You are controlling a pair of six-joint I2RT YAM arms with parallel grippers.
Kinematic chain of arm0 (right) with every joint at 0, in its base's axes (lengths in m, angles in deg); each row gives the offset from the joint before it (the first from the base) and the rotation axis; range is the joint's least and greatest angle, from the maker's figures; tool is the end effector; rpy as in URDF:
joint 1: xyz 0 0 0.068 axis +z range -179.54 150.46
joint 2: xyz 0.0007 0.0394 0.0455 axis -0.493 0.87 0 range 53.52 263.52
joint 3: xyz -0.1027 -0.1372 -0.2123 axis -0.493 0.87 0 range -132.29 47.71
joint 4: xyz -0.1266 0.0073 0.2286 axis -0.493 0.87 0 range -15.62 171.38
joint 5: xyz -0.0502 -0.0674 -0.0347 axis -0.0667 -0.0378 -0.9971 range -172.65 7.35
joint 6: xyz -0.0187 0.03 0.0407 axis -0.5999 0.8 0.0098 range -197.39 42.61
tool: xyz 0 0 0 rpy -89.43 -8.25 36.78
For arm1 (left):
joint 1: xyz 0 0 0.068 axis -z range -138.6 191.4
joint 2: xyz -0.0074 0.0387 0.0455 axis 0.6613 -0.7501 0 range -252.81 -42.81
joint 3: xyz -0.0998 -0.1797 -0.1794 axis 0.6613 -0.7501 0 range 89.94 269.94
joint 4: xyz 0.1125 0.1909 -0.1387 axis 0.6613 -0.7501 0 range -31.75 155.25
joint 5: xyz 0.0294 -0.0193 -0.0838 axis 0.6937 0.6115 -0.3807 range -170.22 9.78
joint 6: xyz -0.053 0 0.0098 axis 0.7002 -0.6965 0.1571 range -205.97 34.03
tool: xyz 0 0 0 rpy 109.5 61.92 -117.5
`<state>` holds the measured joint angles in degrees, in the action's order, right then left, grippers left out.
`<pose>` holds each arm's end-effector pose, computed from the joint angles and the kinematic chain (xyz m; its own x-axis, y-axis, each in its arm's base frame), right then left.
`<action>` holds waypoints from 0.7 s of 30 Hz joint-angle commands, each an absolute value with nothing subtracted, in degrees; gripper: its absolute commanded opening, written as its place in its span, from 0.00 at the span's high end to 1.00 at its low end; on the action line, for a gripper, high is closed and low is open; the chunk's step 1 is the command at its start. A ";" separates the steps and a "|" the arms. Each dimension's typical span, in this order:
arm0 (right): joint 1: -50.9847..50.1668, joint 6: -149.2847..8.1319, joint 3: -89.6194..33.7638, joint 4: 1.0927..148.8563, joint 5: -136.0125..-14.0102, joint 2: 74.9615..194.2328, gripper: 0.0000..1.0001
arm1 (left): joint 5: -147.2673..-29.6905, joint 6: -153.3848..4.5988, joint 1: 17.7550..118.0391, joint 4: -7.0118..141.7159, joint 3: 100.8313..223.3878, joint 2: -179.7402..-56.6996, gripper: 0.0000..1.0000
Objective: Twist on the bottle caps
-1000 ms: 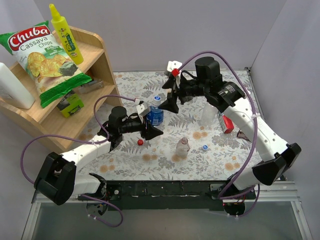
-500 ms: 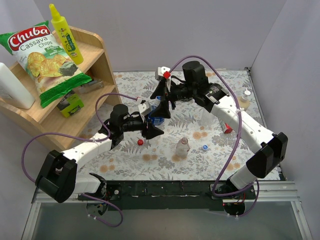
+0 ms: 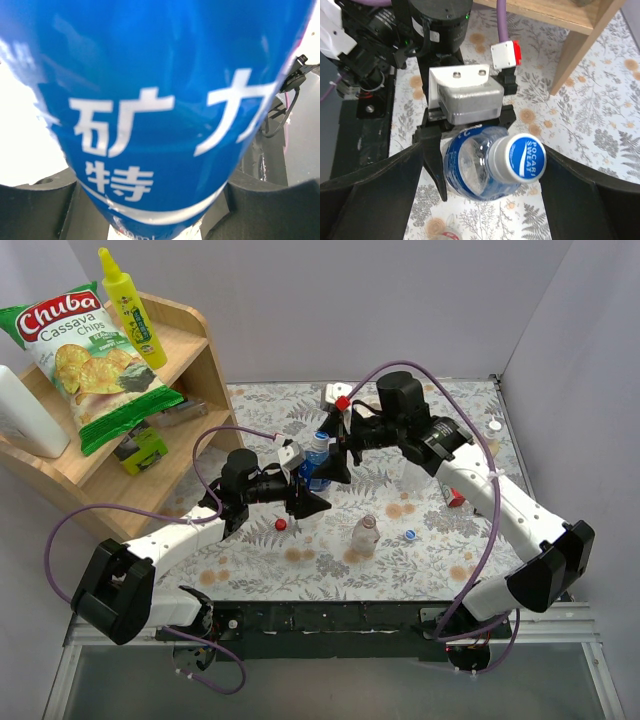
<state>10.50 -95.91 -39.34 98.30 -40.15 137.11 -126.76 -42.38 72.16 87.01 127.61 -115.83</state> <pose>0.2337 0.2278 0.4155 0.0507 -0.2633 -0.9634 -0.9943 0.0777 -0.0736 0.2215 -0.1619 0.2501 -0.8068 -0.0717 -0.5864 0.5547 0.2496 -0.7937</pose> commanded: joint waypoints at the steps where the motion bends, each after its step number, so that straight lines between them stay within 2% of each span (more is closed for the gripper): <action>1: 11.16 -98.66 -36.76 102.67 -41.43 132.36 0.04 | -123.64 -38.60 71.37 88.63 128.35 -115.15 1.00; 9: 11.16 -99.90 -35.88 106.28 -47.73 129.46 0.04 | -124.68 -40.70 71.28 88.11 127.91 -114.97 1.00; 14: 9.14 -97.88 -40.08 103.48 -49.52 131.12 0.04 | -127.85 -44.30 71.54 85.99 126.86 -114.36 1.00; 21: 8.87 -92.60 -46.25 96.71 -37.42 138.06 0.04 | -131.63 -47.83 72.16 83.18 127.29 -114.09 1.00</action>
